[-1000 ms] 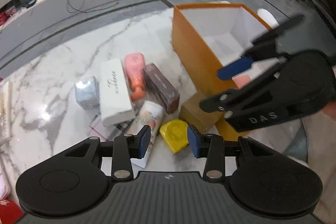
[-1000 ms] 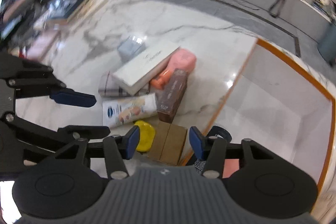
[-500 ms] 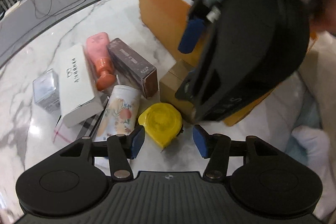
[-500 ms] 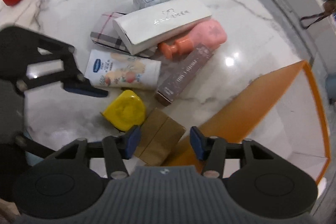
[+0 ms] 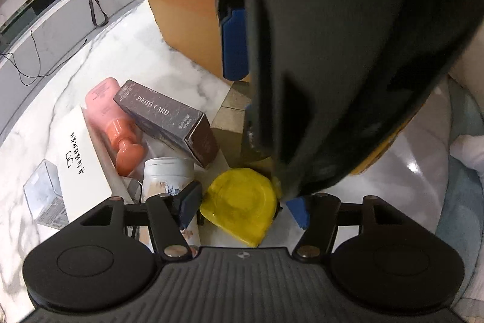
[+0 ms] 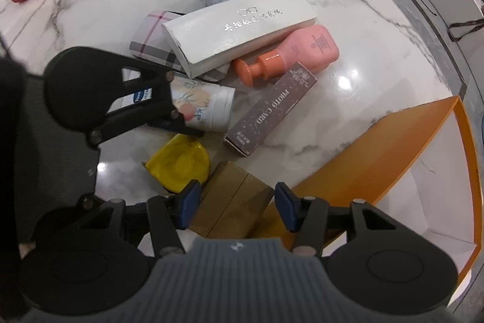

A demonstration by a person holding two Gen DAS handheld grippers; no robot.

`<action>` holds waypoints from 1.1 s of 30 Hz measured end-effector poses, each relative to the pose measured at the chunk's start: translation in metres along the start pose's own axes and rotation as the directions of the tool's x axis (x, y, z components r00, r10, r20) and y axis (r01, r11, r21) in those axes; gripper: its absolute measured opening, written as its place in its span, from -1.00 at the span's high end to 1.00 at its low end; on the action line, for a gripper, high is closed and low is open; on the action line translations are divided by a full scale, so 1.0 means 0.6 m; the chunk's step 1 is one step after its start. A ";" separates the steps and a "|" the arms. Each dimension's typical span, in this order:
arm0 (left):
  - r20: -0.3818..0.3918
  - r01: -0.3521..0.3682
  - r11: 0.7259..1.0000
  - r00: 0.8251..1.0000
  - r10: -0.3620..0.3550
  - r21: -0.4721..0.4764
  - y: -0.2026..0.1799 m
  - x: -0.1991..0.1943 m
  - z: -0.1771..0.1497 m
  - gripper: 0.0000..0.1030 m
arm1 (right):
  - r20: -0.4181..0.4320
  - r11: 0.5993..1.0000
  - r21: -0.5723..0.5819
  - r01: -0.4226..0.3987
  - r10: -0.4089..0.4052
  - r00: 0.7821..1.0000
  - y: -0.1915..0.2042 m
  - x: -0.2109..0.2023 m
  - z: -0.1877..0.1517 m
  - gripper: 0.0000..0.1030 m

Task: Organize rigid objects
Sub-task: 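Grasp the yellow tape measure with the left tool while the right tool grasps the cardboard box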

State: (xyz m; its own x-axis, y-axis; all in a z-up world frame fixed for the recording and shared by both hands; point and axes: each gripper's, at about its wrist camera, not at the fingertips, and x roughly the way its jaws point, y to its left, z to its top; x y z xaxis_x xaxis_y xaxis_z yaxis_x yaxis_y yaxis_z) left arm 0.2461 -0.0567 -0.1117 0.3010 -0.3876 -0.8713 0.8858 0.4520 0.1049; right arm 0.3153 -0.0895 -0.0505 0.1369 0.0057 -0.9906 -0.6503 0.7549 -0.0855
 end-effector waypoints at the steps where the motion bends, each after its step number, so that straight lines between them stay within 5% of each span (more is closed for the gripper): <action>1: 0.000 0.001 1.000 1.000 -0.001 0.001 0.000 -0.001 -0.002 -0.44 | 0.003 1.000 0.004 -0.005 0.005 1.000 -0.001 -0.002 -0.001 -0.02; 5: -0.040 -0.005 1.000 0.999 0.005 -0.007 -0.006 -0.006 -0.011 -0.34 | 0.011 0.999 0.023 -0.027 0.027 1.000 0.004 -0.009 -0.005 0.11; 7: -0.068 -0.009 1.000 0.998 0.008 -0.022 -0.009 -0.013 -0.019 -0.34 | 0.018 0.997 0.034 -0.066 0.065 0.998 0.008 -0.016 -0.008 0.60; 8: -0.079 -0.010 1.000 0.997 0.008 -0.021 -0.013 -0.018 -0.026 -0.34 | 0.012 0.993 0.051 -0.103 0.103 0.995 0.010 -0.018 -0.009 0.64; 12: -0.104 -0.018 0.999 0.994 0.015 -0.033 -0.022 -0.034 -0.052 -0.34 | 0.012 0.997 0.058 -0.051 0.051 0.999 0.026 -0.019 -0.013 0.45; 16: -0.078 -0.040 0.998 0.996 0.036 -0.046 -0.024 -0.047 -0.062 -0.40 | 0.028 0.998 0.068 -0.013 0.011 1.000 0.021 -0.024 -0.012 -0.16; 26: -0.112 -0.019 1.000 0.994 0.018 -0.006 -0.028 -0.032 -0.055 -0.46 | -0.070 0.997 0.008 0.076 -0.075 0.995 0.032 0.018 0.013 -0.17; 28: -0.115 -0.007 0.999 0.993 0.003 -0.032 -0.024 -0.034 -0.059 -0.39 | -0.069 0.996 -0.001 0.085 -0.085 0.994 0.034 0.018 0.013 -0.05; 33: -0.168 -0.006 0.996 0.986 -0.010 -0.094 -0.013 -0.048 -0.082 -0.36 | -0.051 1.000 0.005 0.016 -0.016 0.999 0.049 0.012 0.007 0.11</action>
State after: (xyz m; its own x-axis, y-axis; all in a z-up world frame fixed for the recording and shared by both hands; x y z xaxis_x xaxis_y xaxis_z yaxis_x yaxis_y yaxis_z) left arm 0.2135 -0.0097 -0.1112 0.2283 -0.2512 -0.9406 0.8470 0.5276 0.0647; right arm 0.3001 -0.0644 -0.0599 0.1088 -0.0401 -0.9932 -0.6440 0.7583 -0.1012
